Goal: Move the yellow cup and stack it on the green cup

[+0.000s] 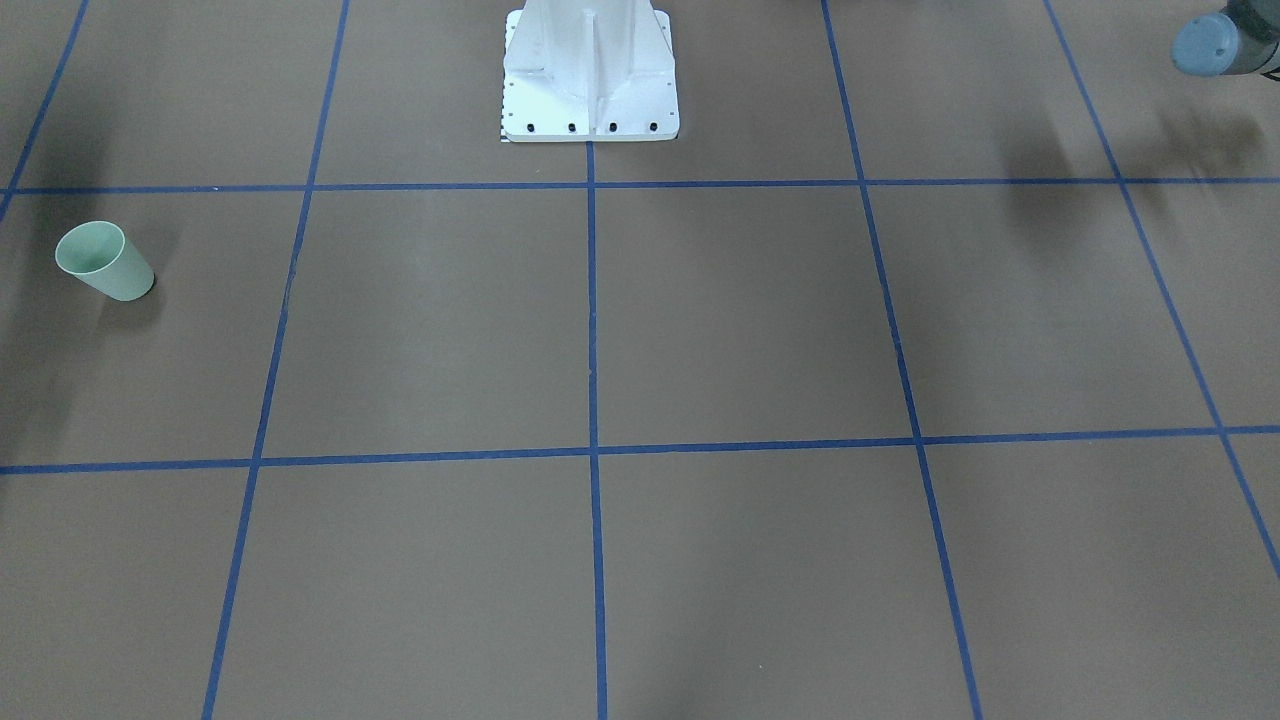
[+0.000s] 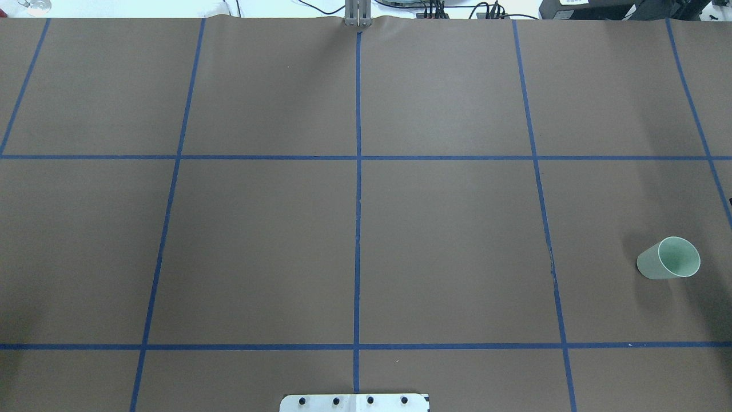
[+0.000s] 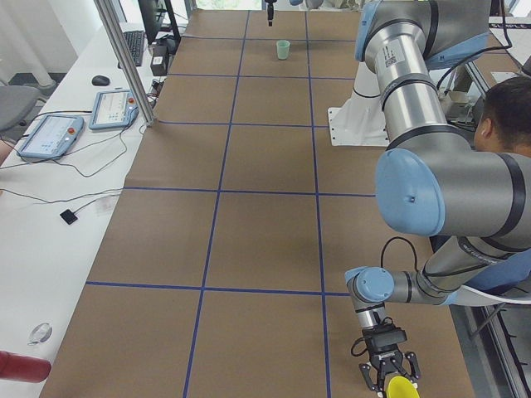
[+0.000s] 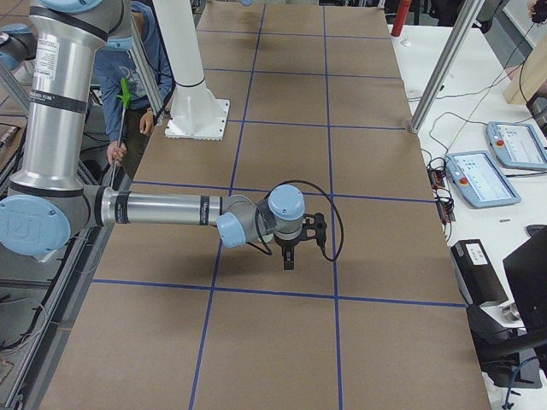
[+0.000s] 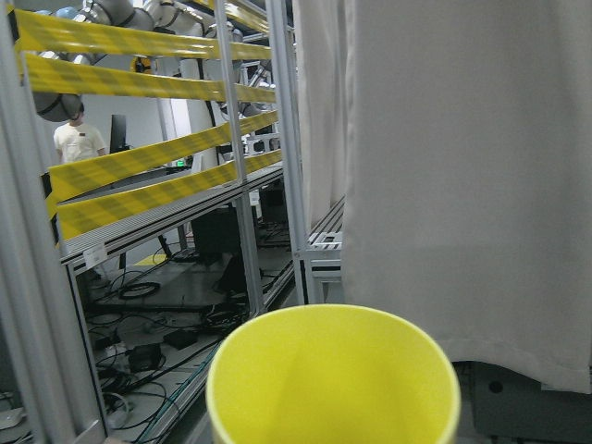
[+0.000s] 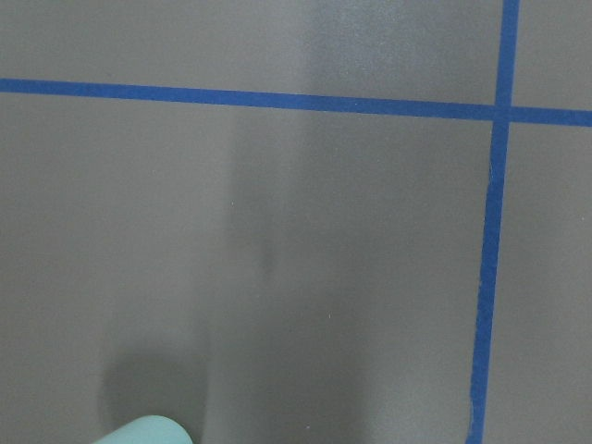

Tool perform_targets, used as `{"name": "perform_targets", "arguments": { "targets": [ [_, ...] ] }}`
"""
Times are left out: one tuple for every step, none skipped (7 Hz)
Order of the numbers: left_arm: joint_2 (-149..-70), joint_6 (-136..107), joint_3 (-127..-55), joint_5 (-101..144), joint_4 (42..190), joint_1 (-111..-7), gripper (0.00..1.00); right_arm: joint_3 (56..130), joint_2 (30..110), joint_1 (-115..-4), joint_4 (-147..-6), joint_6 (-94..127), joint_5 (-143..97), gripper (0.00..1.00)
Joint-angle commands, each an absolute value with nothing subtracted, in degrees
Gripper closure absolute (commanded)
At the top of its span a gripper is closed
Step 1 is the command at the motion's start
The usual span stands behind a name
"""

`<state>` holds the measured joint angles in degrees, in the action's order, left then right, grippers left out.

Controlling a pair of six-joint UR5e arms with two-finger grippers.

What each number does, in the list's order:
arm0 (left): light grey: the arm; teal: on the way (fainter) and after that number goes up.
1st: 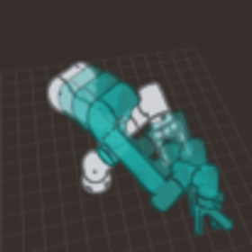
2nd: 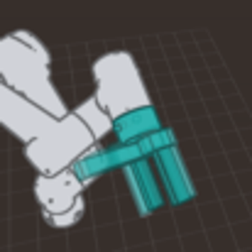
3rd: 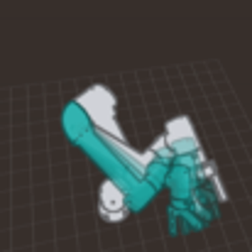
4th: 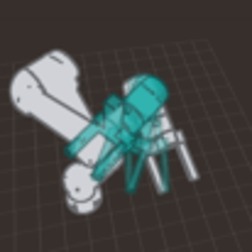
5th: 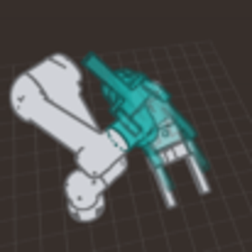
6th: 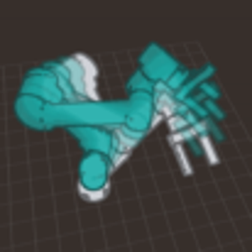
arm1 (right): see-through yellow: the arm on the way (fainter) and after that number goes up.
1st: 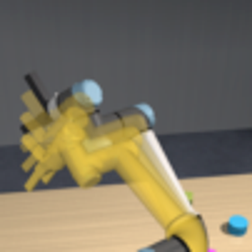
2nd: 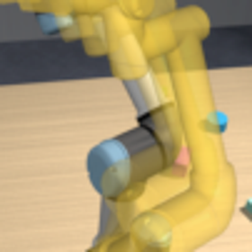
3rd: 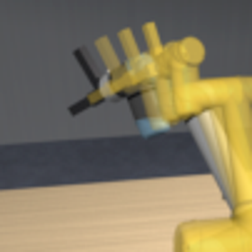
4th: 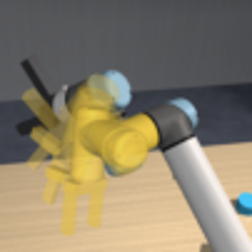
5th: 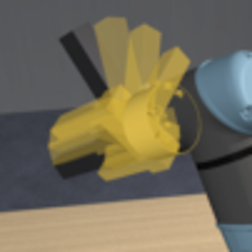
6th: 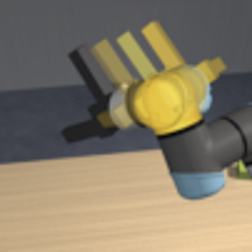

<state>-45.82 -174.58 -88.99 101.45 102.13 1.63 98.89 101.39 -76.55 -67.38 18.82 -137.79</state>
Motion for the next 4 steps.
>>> {"name": "perform_targets", "arguments": {
  "targets": [
    [-45.09,-166.16,-87.98,90.58,104.66,-0.77,1.0,99.14,101.16,-76.55,-67.32,18.81,-137.9,0.0],
    [-45.09,-159.67,-88.07,86.96,106.59,-1.66,1.0,98.71,100.55,-76.55,-67.41,18.72,-137.73,0.0],
    [-45.26,-155.43,-88.07,83.79,107.13,-4.89,1.0,98.27,99.24,-76.55,-67.5,18.89,-137.64,0.0],
    [-45.96,-158.26,-88.94,83.59,107.14,-5.62,1.0,97.91,98.88,-76.55,-67.59,18.81,-137.64,0.0]
  ]
}}
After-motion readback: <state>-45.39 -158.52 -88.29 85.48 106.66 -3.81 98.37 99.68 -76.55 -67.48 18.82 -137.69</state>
